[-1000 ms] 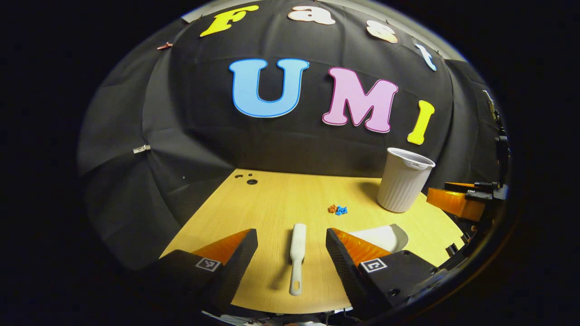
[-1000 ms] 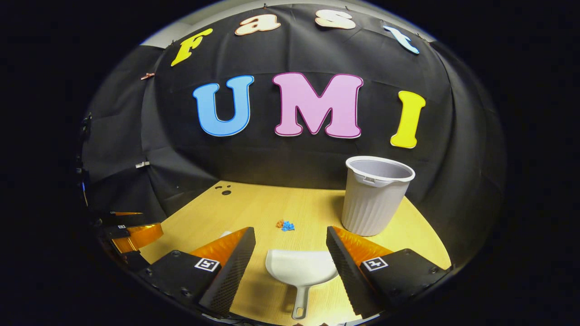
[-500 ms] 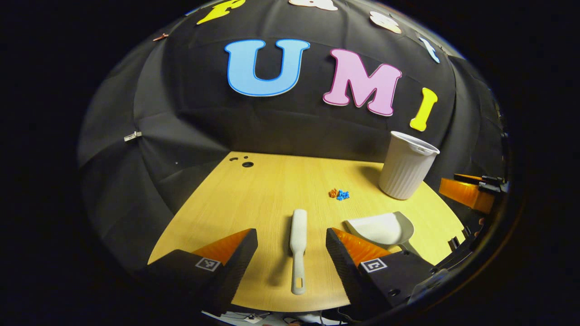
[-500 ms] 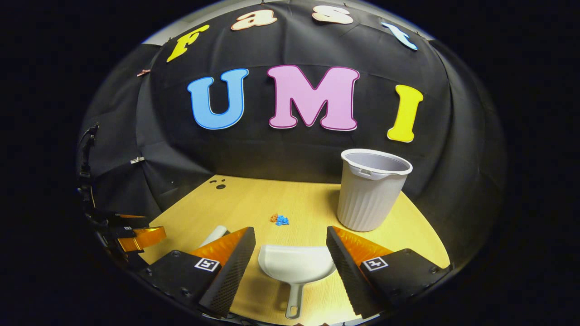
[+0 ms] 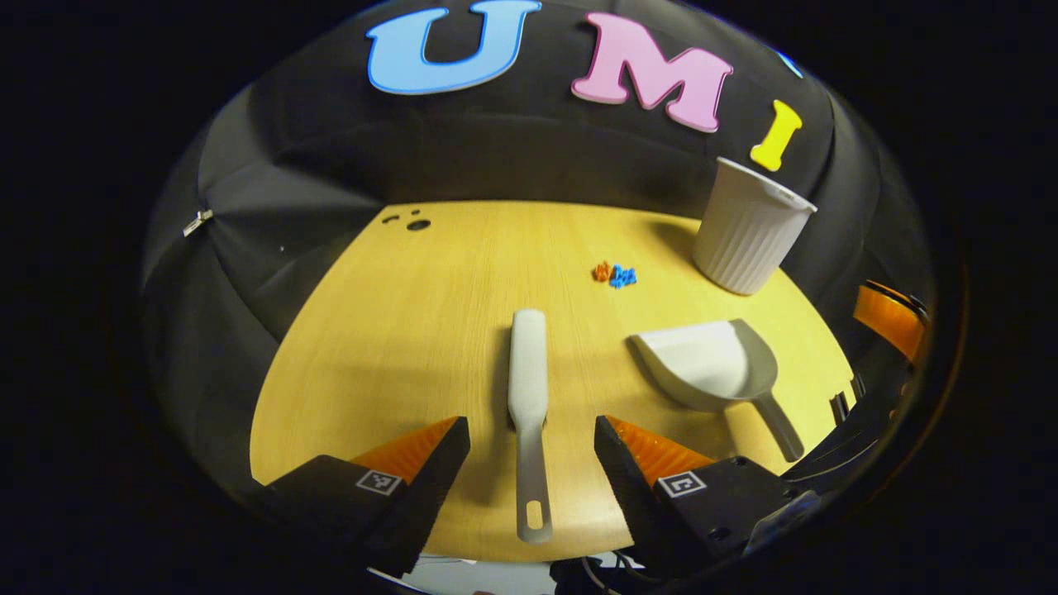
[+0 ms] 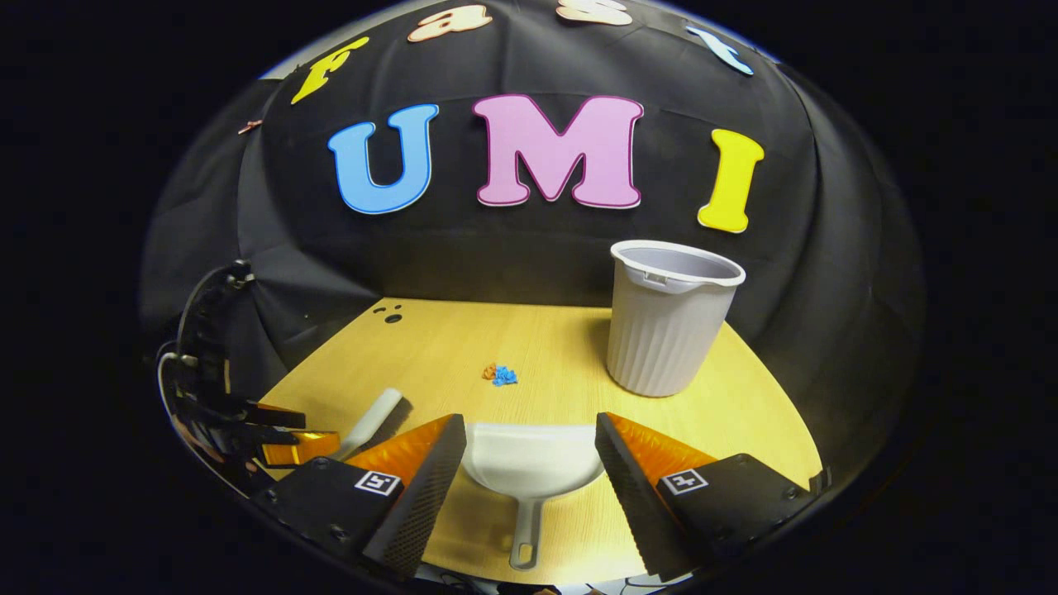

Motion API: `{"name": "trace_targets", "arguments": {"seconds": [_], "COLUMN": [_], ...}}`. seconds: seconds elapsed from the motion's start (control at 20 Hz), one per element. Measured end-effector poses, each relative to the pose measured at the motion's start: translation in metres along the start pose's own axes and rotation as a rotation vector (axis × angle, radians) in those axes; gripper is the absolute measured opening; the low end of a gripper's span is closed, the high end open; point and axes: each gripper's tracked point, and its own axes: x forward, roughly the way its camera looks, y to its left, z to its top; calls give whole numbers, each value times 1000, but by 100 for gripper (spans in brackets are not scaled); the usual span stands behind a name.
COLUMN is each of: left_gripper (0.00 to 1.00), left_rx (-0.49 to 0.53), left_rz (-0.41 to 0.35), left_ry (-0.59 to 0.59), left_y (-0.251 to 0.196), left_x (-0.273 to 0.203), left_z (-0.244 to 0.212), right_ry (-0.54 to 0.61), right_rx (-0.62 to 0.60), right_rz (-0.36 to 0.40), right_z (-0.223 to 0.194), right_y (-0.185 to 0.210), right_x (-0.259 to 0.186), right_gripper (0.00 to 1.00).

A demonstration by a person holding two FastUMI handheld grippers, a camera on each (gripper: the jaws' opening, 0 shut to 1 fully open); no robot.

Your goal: Pick up the small broom and dustpan from the desktop, sweep the trash into the dustpan with the broom, and then empty the trash into the garbage bin.

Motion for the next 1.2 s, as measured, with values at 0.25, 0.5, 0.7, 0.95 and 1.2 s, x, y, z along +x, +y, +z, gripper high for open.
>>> {"name": "trace_targets", "arguments": {"seconds": [0.25,0.5,0.7,0.95,1.2], "left_gripper": [96,94,86,67,41], "left_rx": [-16,8,-23,7,-37], "left_rz": [47,73,85,86,112], "left_ry": [173,283,332,312,297], "left_y": [7,11,10,4,3], "left_x": [47,72,86,94,94], "left_z": [-19,-30,-37,-33,-32], "right_ry": [79,141,176,215,284], "right_rx": [33,83,87,92,89], "right_rz": [-12,-41,-52,-46,-9], "right_z": [-29,-52,-63,-75,-89], "right_y": [-9,-24,-27,-26,-16], "right_x": [-9,-14,-15,-15,-6], "right_gripper": [98,98,99,99,99]}}
